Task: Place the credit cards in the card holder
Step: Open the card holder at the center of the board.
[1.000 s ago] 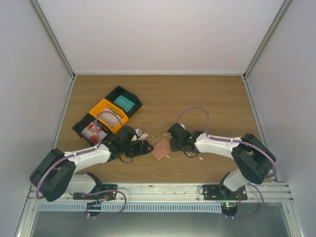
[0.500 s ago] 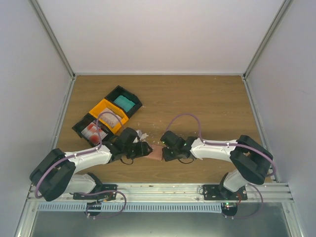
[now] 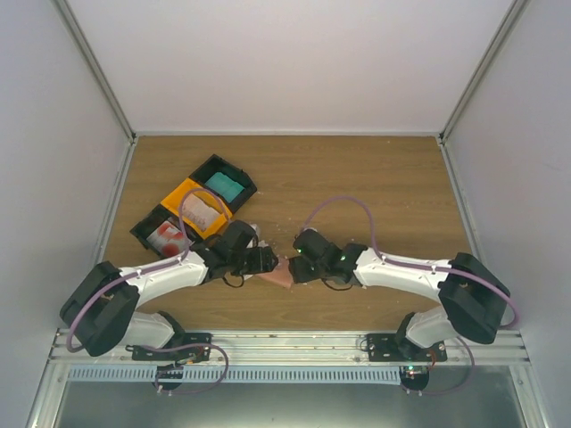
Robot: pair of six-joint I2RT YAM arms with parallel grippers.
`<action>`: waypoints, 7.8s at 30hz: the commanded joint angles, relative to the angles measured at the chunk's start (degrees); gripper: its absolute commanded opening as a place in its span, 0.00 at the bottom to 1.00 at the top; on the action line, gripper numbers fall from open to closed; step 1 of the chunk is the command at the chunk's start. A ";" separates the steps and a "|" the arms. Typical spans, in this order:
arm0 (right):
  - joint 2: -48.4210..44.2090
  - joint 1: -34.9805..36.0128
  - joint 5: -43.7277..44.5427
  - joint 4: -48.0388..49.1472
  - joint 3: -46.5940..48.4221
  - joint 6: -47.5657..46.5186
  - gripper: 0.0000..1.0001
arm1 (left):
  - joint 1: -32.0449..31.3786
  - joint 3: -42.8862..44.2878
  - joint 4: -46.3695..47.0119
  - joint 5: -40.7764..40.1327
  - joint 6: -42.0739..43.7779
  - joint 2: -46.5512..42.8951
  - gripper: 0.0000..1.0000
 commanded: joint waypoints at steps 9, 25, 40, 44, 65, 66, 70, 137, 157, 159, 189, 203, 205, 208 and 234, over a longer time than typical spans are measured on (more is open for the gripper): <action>10.25 -4.84 -8.46 10.36 5.98 -10.89 0.53 | -0.44 -6.24 -1.67 1.20 -6.84 -5.54 0.73; 9.62 -5.19 -20.40 10.64 -1.95 -5.03 0.38 | -0.53 -12.79 15.32 8.14 -19.81 -4.35 0.65; 11.68 -5.30 -22.56 16.07 -5.06 -4.96 0.33 | -0.53 -15.71 31.23 9.91 -13.91 0.47 0.35; 11.37 -5.25 -21.82 16.22 -4.90 -4.50 0.33 | -0.50 -16.46 33.24 10.24 -12.19 -0.22 0.28; 7.10 -5.30 -5.47 4.85 6.83 -3.39 0.66 | -0.42 -5.84 16.09 11.15 -2.41 -3.95 0.00; 7.50 -5.30 -3.36 3.69 7.04 -2.62 0.63 | -0.39 -5.64 15.49 10.81 -2.48 -4.13 0.00; 5.72 -5.30 7.74 -1.68 5.79 3.32 0.52 | -0.36 -5.48 14.32 9.41 -2.37 -4.48 0.00; 0.00 -6.53 -9.10 -0.55 7.67 -5.56 0.01 | 2.00 -4.53 6.36 2.37 -1.07 -7.44 0.75; 3.14 -6.49 2.97 -5.77 7.69 -5.29 0.00 | 7.19 -6.93 7.26 4.92 0.13 -6.51 0.64; 3.15 -6.52 4.49 -5.88 6.83 -5.03 0.00 | 7.20 -6.32 5.72 3.23 0.51 -6.58 0.65; 11.36 -6.53 5.43 -0.08 2.02 -4.76 0.00 | 7.75 -3.99 14.76 14.76 2.82 1.99 0.30; 1.83 -6.59 7.35 -0.19 1.16 -0.45 0.34 | 7.60 0.71 22.77 29.46 6.95 9.57 0.47; -1.17 -6.68 9.03 -1.14 0.93 0.26 0.47 | 7.41 2.19 23.53 32.57 7.87 11.18 0.50; -5.00 -6.70 11.28 -2.47 0.60 0.93 0.49 | 6.81 4.89 23.11 34.22 8.93 13.77 0.52; -9.82 -6.78 -12.80 17.38 -10.76 -0.09 0.09 | 2.37 9.90 21.48 22.25 8.50 25.73 0.23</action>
